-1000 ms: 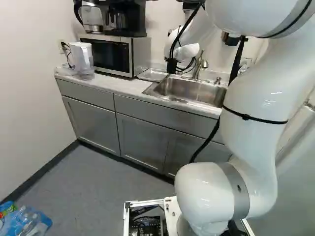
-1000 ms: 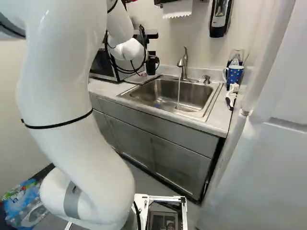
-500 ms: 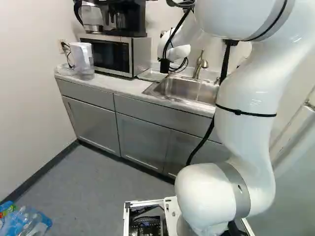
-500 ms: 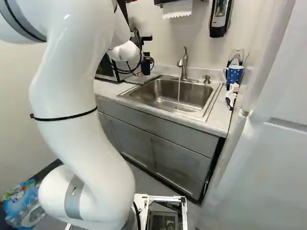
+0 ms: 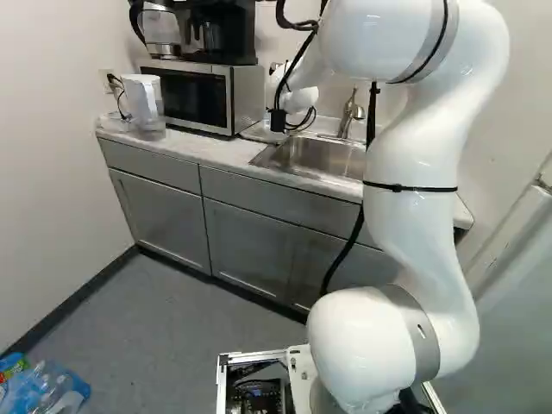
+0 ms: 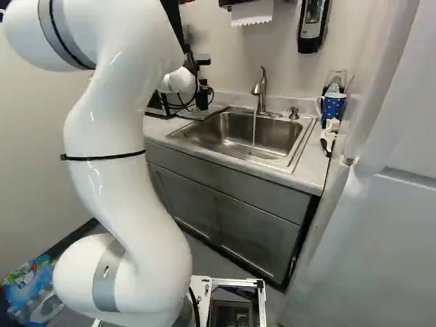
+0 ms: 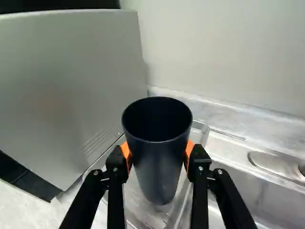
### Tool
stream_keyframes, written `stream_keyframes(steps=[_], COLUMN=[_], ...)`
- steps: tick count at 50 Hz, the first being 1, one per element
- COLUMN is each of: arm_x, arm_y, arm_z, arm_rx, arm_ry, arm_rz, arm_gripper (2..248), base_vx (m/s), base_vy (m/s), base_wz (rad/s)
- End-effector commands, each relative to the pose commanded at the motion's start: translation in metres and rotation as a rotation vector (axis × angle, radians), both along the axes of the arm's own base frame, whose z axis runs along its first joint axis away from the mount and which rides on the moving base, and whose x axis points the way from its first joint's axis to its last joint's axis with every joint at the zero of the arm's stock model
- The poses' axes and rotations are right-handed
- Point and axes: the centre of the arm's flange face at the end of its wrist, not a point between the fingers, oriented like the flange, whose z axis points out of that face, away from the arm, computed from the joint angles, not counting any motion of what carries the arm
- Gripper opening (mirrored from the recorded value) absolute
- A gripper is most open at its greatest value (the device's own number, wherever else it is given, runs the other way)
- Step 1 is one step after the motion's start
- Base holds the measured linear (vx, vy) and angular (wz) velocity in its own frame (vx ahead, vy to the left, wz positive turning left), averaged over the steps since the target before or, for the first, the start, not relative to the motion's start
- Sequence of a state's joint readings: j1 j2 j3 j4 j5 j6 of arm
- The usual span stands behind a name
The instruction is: Rinse the cup and place it in the tray
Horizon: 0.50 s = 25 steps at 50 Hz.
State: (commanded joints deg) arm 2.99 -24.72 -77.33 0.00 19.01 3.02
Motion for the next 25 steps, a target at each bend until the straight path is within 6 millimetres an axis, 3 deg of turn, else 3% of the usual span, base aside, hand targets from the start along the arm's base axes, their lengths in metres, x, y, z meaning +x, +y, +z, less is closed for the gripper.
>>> stream_keyframes(steps=[10,25], arm_x=[0.019,0.022], arm_y=[0.004,0.005], arm_z=[-0.012,-0.028], arm_rx=[0.001,0.001], arm_ry=[-0.015,-0.011], arm_rz=[0.005,0.005], arm_gripper=[124,124], base_vx=[0.0,0.0], base_vy=[0.0,0.0], base_wz=[0.0,0.0])
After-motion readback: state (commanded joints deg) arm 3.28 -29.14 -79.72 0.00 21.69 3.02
